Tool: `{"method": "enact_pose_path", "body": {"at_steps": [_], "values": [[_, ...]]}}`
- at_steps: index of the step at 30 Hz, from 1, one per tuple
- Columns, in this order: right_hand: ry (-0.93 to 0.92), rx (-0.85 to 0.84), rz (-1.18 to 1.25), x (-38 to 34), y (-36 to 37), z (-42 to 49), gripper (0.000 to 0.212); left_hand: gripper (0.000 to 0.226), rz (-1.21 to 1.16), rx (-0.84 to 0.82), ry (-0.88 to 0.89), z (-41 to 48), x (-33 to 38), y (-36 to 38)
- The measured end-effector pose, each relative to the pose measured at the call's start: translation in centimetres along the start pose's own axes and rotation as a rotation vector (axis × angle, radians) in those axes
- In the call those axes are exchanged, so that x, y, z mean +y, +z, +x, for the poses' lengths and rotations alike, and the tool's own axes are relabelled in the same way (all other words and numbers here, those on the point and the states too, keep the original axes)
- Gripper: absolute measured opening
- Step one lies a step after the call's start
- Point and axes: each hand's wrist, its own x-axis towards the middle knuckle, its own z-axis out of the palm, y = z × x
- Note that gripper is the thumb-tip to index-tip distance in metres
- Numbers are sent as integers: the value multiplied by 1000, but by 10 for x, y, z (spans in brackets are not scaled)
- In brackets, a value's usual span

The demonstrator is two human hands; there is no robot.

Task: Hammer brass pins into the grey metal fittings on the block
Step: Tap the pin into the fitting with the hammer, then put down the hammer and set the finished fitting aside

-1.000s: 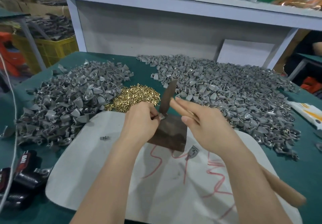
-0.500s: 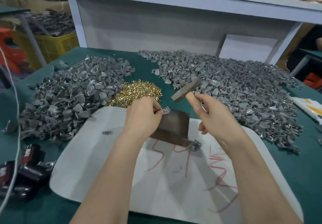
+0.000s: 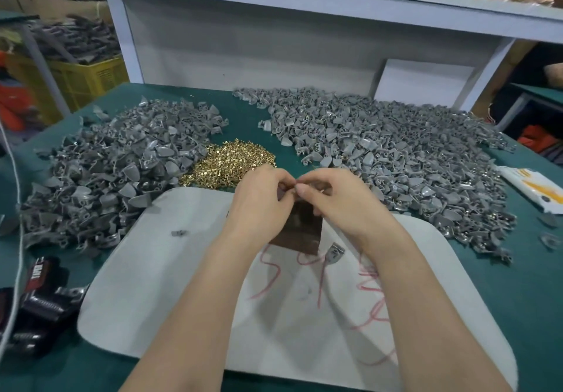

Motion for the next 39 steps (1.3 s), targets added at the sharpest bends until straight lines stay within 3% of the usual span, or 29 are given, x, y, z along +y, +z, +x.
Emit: {"method": "enact_pose_path", "body": {"at_steps": [1, 3, 5, 6, 8, 9, 12, 14, 15, 17, 19, 23, 25, 27, 30, 34, 37, 39], "values": [[24, 38, 55, -2, 0, 2, 11, 13, -10, 15, 3, 0, 0, 1], [89, 268, 104, 0, -7, 11, 11, 22, -60, 61, -24, 1, -2, 0], [199, 436, 37, 2, -25, 22, 38, 29, -89, 113, -64, 3, -5, -2], [281, 404, -19, 3, -33, 24, 58, 30, -95, 137, -80, 3, -7, -2], [373, 262, -169, 2, -42, 21, 81, 28, -112, 175, -105, 4, -8, -4], [374, 178, -246, 0, -44, 15, 78, 27, -123, 194, -117, 4, -8, -5], [308, -244, -449, -6, -42, -11, 38, 23, -137, 232, -149, 6, -11, -6], [321, -467, -528, -12, -31, -28, 29, 21, -142, 235, -169, 7, -12, -7], [324, -499, -560, -12, -24, -32, 31, 20, -150, 236, -182, 7, -14, -7], [304, -468, -600, -13, -18, -34, 28, 17, -185, 232, -210, 8, -16, -10], [263, -352, -545, -13, -24, -31, 12, 15, -260, 214, -208, 8, -17, -13], [59, 90, -116, -25, -34, -12, 22, 14, -585, 103, -192, 6, -12, -18], [-59, 148, 5, -33, -20, 4, 19, 15, -788, -33, -243, 5, -8, -19], [-141, 159, -27, -39, 0, 16, 16, 14, -968, -100, -303, 4, -8, -20], [-252, 143, 58, -43, 21, 26, 32, 11, -1145, 46, -400, 7, -14, -23], [-249, -81, 285, -46, 36, 40, 59, 8, -1238, 176, -474, 10, -22, -24], [-89, -23, 447, -44, 41, 65, 49, 10, -1244, 321, -500, 12, -27, -25], [37, 84, 156, -38, 45, 85, 36, 13, -1220, 404, -508, 13, -28, -27]]}}
